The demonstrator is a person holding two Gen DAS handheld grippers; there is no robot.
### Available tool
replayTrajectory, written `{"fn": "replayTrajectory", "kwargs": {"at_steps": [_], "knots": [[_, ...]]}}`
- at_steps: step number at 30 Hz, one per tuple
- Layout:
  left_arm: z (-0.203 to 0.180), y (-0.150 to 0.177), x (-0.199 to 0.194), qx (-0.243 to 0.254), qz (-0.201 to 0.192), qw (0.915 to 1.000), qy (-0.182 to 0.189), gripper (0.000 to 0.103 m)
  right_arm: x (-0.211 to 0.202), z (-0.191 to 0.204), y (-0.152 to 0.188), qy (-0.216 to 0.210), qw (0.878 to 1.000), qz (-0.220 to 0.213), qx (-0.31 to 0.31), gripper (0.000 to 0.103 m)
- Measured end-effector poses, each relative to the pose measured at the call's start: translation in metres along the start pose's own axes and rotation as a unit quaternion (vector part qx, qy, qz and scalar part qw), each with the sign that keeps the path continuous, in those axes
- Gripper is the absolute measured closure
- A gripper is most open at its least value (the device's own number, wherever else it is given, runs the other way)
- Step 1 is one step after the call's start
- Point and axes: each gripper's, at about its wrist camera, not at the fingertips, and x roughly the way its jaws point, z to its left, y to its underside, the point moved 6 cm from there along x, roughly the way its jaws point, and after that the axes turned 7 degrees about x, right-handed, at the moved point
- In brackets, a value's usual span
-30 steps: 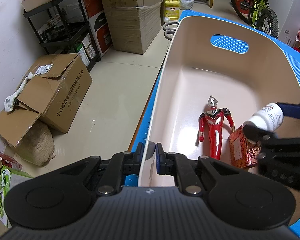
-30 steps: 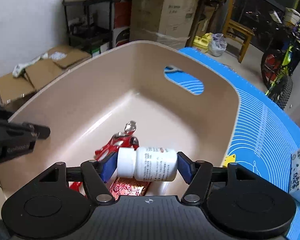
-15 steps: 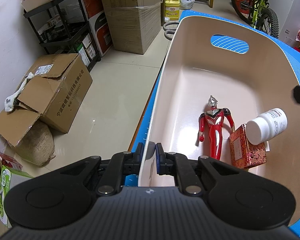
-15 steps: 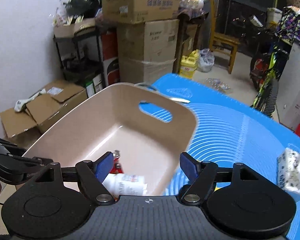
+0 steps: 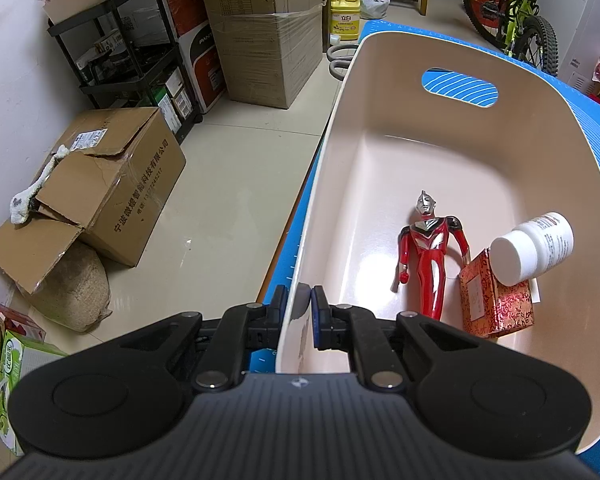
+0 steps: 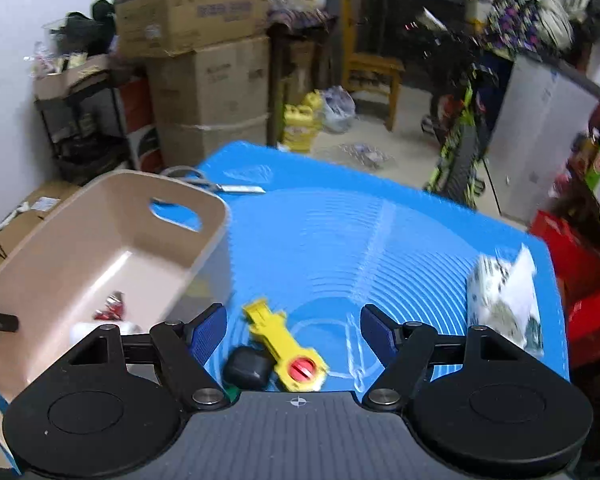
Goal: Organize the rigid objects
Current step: 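Move the right gripper back to the mat and grasp the yellow-red toy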
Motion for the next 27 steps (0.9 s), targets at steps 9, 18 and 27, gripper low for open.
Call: {"fn": "replayTrajectory", "kwargs": {"at_steps": [9, 18, 27], "knots": [[0.001, 0.000, 0.000, 0.000, 0.000, 1.0000, -0.001, 0.088, 0.052, -0.025, 0.037, 0.017, 0.998, 0.054, -0.004, 0.024], [0.004, 0.000, -0.001, 0.002, 0.001, 1.0000, -0.003, 0.088, 0.096, -0.022, 0.059, 0.013, 0.996, 0.088, -0.030, 0.024], [0.003, 0.000, -0.001, 0.002, 0.001, 1.0000, -0.003, 0.088, 0.118, -0.013, 0.062, 0.008, 0.996, 0.080, -0.042, 0.025]]}}
